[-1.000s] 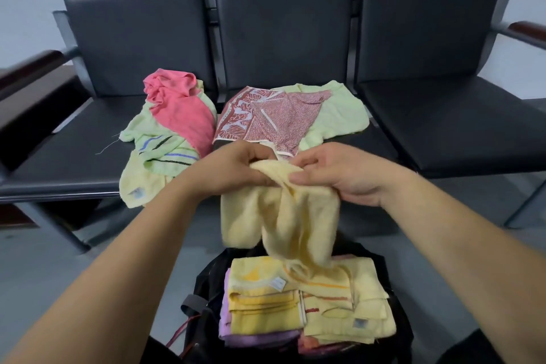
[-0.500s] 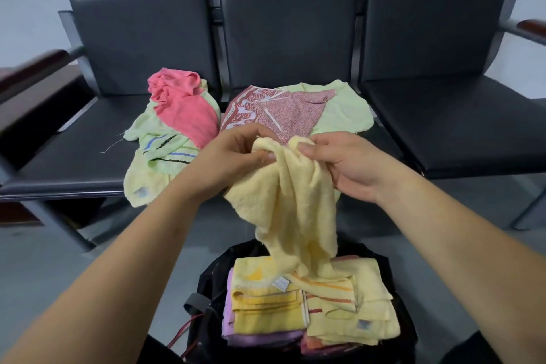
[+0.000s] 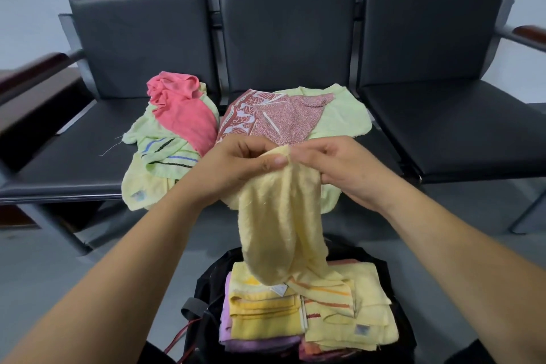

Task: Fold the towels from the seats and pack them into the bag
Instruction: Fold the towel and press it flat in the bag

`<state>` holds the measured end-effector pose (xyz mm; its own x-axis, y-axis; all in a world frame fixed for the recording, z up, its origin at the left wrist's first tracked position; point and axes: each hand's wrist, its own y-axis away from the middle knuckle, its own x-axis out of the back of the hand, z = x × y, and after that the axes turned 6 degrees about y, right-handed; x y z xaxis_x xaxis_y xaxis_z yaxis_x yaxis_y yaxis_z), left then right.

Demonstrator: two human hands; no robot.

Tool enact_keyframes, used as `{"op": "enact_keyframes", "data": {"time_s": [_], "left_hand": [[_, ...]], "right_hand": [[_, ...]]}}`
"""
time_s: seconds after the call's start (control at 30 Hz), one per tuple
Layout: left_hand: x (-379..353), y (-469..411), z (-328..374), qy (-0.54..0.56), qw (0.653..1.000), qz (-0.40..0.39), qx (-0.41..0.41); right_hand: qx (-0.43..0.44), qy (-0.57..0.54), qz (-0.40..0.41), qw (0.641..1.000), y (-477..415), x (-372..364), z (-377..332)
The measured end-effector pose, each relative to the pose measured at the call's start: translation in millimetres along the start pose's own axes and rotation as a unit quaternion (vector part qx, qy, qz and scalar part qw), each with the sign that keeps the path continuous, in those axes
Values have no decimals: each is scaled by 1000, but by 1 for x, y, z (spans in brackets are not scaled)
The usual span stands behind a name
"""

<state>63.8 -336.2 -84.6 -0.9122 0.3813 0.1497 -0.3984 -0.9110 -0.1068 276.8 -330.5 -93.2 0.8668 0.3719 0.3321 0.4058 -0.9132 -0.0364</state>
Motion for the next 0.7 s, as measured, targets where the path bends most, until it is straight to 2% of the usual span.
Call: {"op": "enact_keyframes", "data": {"time_s": [0.13,0.23,0.33,0.47,0.6,0.7], "left_hand": [[0,2,3,-96,995,-26,-3],[1,3,5,-109,993,-39,20],[4,4,5,-107,991,-50,70],[21,9,6,-158,974,-58,151],[29,11,7,-159,978,-31,132],[28,11,8,-89,993,20,78]], "right_hand": [[41,39,57,997,-1,-5,3],[46,47,50,997,-3,-6,5],[57,90,71,992,-4,-6,4],[8,68,157,985,-9,18,4],[-3,133,151,980,-5,30,14],[6,119,184,976,-6,28,15]]}}
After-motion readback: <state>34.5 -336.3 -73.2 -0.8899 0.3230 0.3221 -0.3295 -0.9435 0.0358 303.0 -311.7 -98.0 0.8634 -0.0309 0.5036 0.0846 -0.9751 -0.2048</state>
